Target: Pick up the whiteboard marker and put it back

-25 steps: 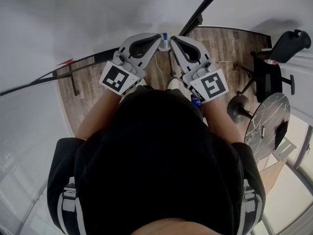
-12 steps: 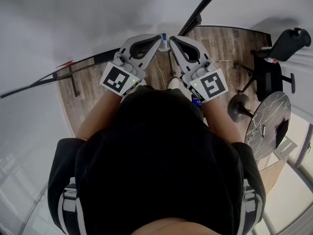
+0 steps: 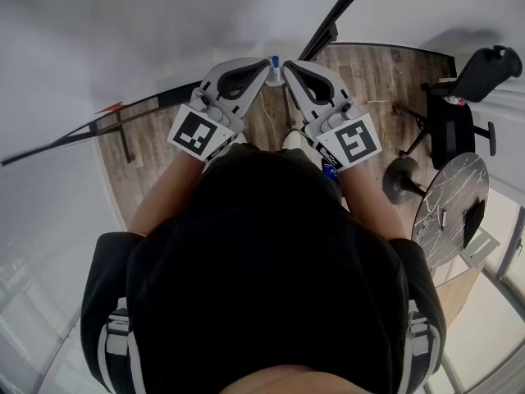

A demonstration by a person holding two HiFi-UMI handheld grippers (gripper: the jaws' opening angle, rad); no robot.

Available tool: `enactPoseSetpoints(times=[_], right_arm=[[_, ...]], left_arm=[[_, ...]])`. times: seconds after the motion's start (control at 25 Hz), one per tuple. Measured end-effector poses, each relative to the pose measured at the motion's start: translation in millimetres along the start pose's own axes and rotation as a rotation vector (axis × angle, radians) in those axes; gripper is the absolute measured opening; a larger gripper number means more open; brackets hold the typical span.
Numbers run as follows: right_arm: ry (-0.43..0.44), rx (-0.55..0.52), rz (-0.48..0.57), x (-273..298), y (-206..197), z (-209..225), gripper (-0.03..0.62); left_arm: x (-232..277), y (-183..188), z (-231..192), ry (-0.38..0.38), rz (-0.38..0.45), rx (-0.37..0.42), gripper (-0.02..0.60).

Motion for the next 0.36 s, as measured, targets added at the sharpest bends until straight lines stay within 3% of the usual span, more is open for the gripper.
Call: enactPoseSetpoints(times=[0.36], right_arm=[[0.000, 0.014, -0.004, 1.4, -1.8, 0.7, 0.000]], left_arm=[[1.2, -1.2, -1.7, 0.000, -0.003, -0.001, 0.003]])
Point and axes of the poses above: the fingertips, and each gripper's own axes: x forward along the fingers, z to its right, y out of its top, the point moved 8 cm from there along -x, backward along the fingers, and after that the axes turned 10 degrees about -x, right-handed, at the moved point
